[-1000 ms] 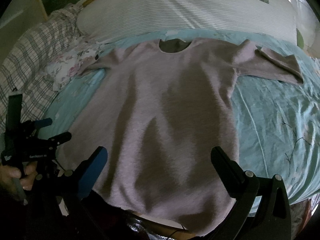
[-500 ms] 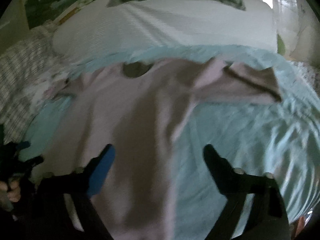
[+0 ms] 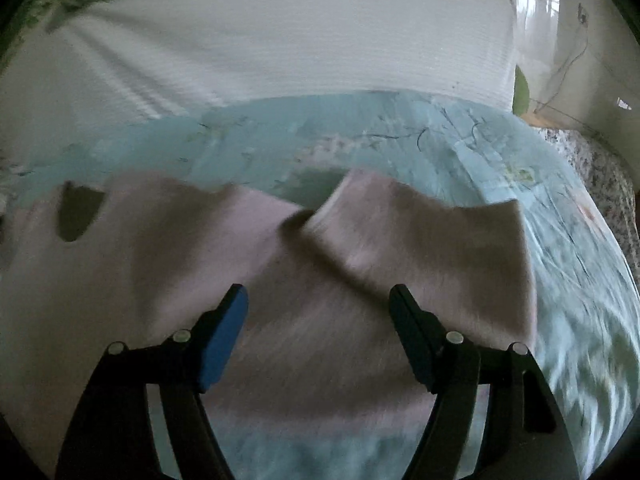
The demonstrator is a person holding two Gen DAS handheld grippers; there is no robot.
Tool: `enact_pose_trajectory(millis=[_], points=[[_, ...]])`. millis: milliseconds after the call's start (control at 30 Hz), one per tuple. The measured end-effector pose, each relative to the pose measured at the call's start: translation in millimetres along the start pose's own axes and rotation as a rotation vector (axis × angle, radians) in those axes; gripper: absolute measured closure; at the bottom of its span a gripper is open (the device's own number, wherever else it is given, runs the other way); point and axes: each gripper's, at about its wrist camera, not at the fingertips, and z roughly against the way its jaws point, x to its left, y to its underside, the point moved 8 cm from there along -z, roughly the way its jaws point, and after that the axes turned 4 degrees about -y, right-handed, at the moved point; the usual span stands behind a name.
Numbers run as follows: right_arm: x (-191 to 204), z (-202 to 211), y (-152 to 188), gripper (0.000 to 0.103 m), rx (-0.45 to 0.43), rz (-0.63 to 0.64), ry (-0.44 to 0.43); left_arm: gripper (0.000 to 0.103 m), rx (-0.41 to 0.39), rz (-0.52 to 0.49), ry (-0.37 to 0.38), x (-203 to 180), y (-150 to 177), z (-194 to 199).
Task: Fold small clothes
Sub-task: 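Grasp the sweater sleeve cuff with the right gripper and lift it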
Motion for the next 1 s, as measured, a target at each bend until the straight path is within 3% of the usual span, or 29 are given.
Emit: enact_pose_trajectory(millis=[133,233,267,300,433,600,767,1000], points=[[-11.2,-32.0,-6.2,0.035,0.044,0.038,0.040,0.002,0.017,-0.004,0.001,-5.2,-6.5,-14.3],[-26.3,-36.2,-7.7,0.070,0.048,-0.007,0.050,0.002,0.032,-0.008,0.003,-7.6,-7.5,-22.2],[-30.0,-35.1,-8.5,0.090,0.044,-0.029,0.037,0.002,0.043,-0.015,0.001,-8.2,-6.1,-25.2],[-35.1,-28.3,-10.6,0.097,0.031,-0.076,0.004,0.002,0.053,-0.022,-0.001,-8.4,-4.5,-27.7],[-24.2,6.7,-12.5,0.097,-0.040,-0.134,-0.092,0.002,0.140,-0.088,-0.039,-7.0,14.4,-39.2],[42.5,49.9,-6.5,0.097,-0.092,-0.147,-0.302,0.002,0.170,-0.114,-0.044,-8.0,23.3,-39.3],[141.5,54.7,-8.4,0.097,-0.076,-0.190,-0.586,0.002,0.137,-0.084,-0.008,-7.6,17.8,-35.2],[303.2,36.5,-13.4,0.097,0.011,-0.135,-0.804,0.002,0.110,0.029,0.068,10.5,1.2,-41.3]])
